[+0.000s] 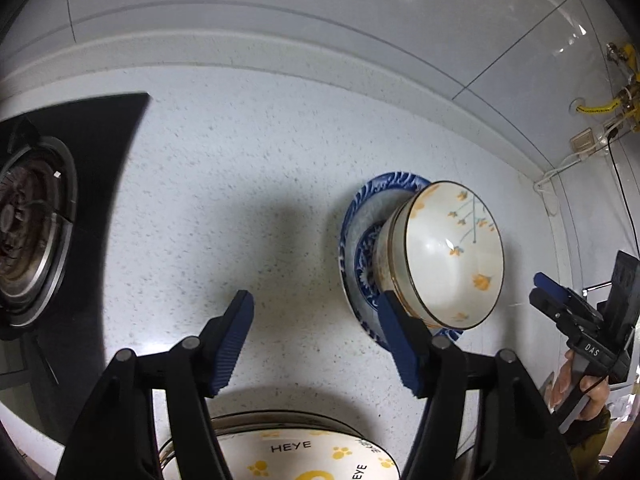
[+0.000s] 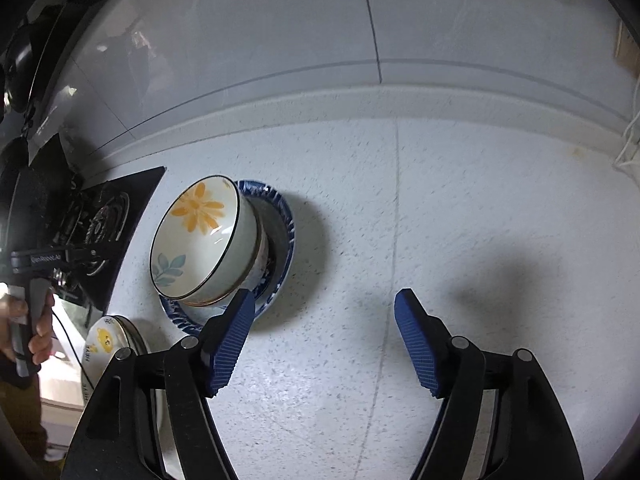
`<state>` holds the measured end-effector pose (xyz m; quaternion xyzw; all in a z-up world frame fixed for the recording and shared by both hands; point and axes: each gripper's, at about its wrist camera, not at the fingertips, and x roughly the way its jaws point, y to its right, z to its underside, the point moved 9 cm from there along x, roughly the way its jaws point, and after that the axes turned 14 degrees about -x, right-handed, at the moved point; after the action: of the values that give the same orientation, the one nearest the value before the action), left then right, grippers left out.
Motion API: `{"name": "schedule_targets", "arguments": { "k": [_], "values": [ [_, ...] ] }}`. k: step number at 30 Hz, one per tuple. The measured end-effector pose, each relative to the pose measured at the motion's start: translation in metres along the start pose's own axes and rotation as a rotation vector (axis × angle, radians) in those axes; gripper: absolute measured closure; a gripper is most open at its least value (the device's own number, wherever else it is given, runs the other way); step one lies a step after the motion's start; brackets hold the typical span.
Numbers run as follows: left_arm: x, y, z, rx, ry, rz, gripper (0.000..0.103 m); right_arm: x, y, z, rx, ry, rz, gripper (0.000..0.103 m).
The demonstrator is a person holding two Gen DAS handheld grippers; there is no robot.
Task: Organize plates and bowls
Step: 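Open both grippers and pull them back from the bowl stack, then move both grippers to the rim of the blue floral dish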
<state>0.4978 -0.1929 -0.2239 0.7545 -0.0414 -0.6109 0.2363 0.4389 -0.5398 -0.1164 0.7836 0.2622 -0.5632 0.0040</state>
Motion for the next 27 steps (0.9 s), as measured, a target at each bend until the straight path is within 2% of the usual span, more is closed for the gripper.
{"name": "schedule_targets", "arguments": {
  "k": [2, 3, 5, 6, 9, 12, 21, 27],
  "values": [
    [0.01, 0.001, 0.0, -0.027, -0.034, 0.035, 0.045, 0.013, 0.001, 0.0, 0.055, -0.023, -0.069, 0.038],
    [0.016, 0.001, 0.0, -0.044, -0.062, 0.064, 0.05, 0.019, 0.002, 0.001, 0.075, -0.038, -0.097, 0.043],
    [0.023, 0.003, -0.001, -0.059, -0.092, 0.097, 0.053, 0.033, 0.003, 0.001, 0.109, -0.063, -0.15, 0.051],
    [0.027, 0.002, -0.002, -0.063, -0.103, 0.102, 0.054, 0.039, 0.003, 0.001, 0.121, -0.073, -0.168, 0.055],
    [0.037, 0.001, -0.005, -0.077, -0.13, 0.125, 0.054, 0.05, 0.0, -0.001, 0.138, -0.082, -0.216, 0.058],
    [0.044, 0.002, -0.007, -0.078, -0.147, 0.138, 0.055, 0.057, -0.005, -0.002, 0.116, -0.1, -0.216, 0.058],
    [0.067, 0.002, -0.009, -0.082, -0.169, 0.109, 0.058, 0.081, -0.006, -0.002, 0.092, -0.144, -0.202, 0.067],
    [0.068, 0.004, -0.012, -0.085, -0.142, 0.091, 0.058, 0.083, -0.006, -0.002, 0.083, -0.144, -0.183, 0.067]
  ]
}}
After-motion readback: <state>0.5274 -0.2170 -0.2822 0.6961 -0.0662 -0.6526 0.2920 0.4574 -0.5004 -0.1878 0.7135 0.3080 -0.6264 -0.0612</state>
